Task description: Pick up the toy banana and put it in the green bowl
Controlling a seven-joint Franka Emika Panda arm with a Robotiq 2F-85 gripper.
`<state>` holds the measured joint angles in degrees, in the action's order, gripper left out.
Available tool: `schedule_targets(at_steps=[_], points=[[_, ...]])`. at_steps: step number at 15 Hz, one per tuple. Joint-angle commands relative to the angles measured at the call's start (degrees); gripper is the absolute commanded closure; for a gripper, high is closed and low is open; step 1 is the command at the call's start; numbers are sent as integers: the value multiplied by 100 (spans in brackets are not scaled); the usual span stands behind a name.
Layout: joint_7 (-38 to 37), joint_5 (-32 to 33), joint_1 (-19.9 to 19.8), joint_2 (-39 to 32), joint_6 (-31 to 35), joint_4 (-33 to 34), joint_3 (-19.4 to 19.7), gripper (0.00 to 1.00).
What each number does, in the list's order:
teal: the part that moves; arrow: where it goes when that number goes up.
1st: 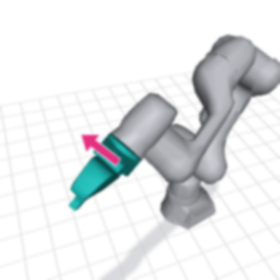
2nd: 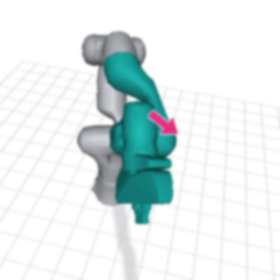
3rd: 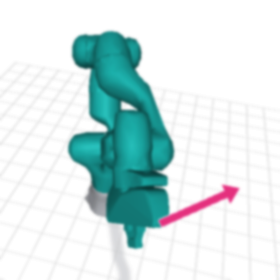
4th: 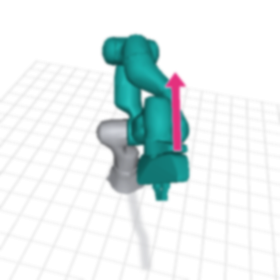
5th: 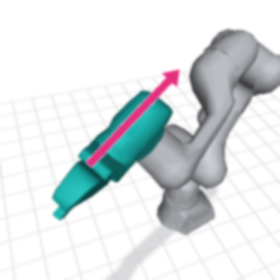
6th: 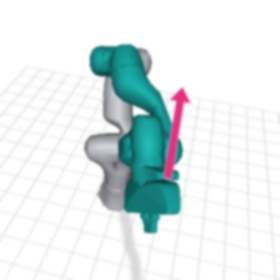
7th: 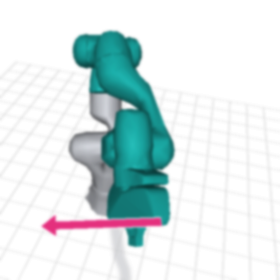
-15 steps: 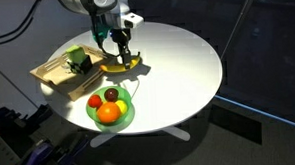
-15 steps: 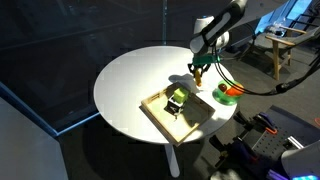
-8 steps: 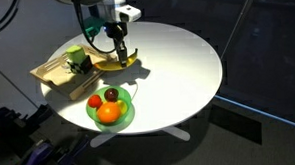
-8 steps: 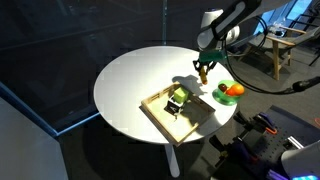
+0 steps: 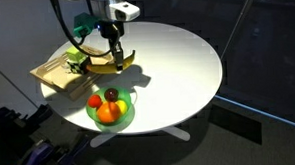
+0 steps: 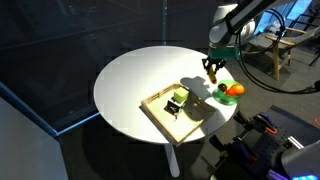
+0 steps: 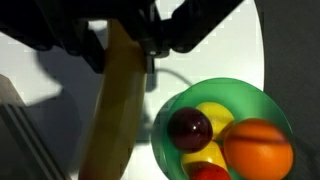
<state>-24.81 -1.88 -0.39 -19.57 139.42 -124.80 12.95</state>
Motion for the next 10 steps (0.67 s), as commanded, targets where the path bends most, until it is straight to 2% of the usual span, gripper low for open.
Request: schedule_targets(at_steps=[1, 10], points=[[189, -18, -214, 429, -7, -412, -65, 81], [-64, 159, -304, 620, 293, -849, 42, 81]])
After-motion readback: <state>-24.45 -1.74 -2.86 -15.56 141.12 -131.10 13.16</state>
